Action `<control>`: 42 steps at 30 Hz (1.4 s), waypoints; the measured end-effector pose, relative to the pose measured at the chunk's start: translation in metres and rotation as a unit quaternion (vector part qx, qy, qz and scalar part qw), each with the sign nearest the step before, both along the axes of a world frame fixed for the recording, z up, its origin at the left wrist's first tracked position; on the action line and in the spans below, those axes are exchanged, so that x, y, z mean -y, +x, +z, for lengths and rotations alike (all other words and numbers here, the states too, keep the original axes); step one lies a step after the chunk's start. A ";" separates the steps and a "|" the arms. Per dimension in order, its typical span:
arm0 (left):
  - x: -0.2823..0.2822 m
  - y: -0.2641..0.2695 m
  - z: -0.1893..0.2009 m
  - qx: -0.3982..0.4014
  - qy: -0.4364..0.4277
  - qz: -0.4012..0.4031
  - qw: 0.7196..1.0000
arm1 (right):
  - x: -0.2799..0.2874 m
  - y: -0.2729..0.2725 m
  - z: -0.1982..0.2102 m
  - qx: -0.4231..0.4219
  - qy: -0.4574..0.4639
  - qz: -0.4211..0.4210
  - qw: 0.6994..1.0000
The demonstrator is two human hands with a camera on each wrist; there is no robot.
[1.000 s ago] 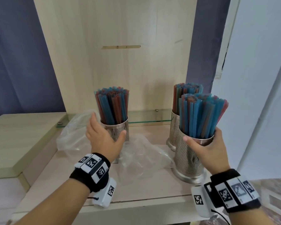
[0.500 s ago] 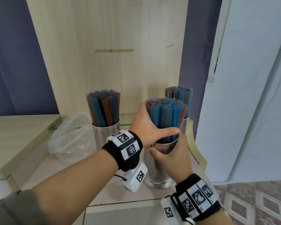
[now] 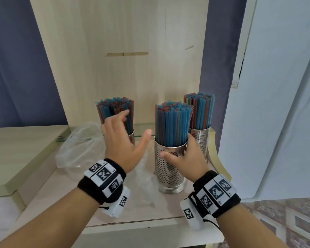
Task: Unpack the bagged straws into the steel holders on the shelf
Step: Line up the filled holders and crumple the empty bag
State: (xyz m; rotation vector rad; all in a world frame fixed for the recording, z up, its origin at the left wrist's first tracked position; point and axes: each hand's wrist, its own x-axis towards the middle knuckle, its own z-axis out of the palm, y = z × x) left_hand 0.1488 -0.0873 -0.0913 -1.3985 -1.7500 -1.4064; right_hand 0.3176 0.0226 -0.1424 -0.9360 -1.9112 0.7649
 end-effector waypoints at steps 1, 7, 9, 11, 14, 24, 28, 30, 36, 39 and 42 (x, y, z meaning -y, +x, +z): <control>0.002 -0.010 -0.003 0.015 0.012 0.023 1.000 | -0.002 -0.003 0.002 0.019 -0.002 -0.008 1.000; 0.001 -0.060 -0.026 0.189 -0.108 0.022 0.976 | -0.007 -0.025 0.024 0.060 -0.043 -0.022 0.997; -0.003 -0.070 -0.033 0.213 -0.122 -0.009 0.969 | -0.011 -0.035 0.028 0.065 -0.054 -0.030 0.996; -0.007 -0.073 -0.039 0.202 -0.129 -0.002 0.971 | -0.014 -0.044 0.030 0.063 -0.060 -0.034 0.996; -0.015 -0.075 -0.044 0.206 -0.126 -0.003 0.970 | -0.020 -0.054 0.033 0.059 -0.073 -0.041 0.995; -0.033 -0.073 -0.037 0.185 -0.146 -0.007 0.972 | -0.021 -0.056 0.028 0.101 -0.047 -0.075 0.991; -0.039 -0.071 -0.036 0.193 -0.169 -0.001 0.967 | -0.021 -0.043 0.027 0.140 -0.037 -0.084 0.986; -0.042 -0.069 -0.035 0.195 -0.165 -0.004 0.967 | -0.021 -0.039 0.028 0.143 -0.032 -0.091 0.985; -0.036 -0.069 -0.033 0.216 -0.173 -0.034 0.960 | -0.006 -0.032 0.025 0.139 -0.015 -0.103 0.985; -0.023 -0.073 -0.026 0.187 -0.149 -0.014 0.971 | 0.022 -0.036 0.024 0.129 0.104 -0.103 0.981; -0.004 -0.081 -0.013 0.122 -0.069 0.029 0.990 | 0.053 -0.047 0.024 0.129 0.173 0.045 0.975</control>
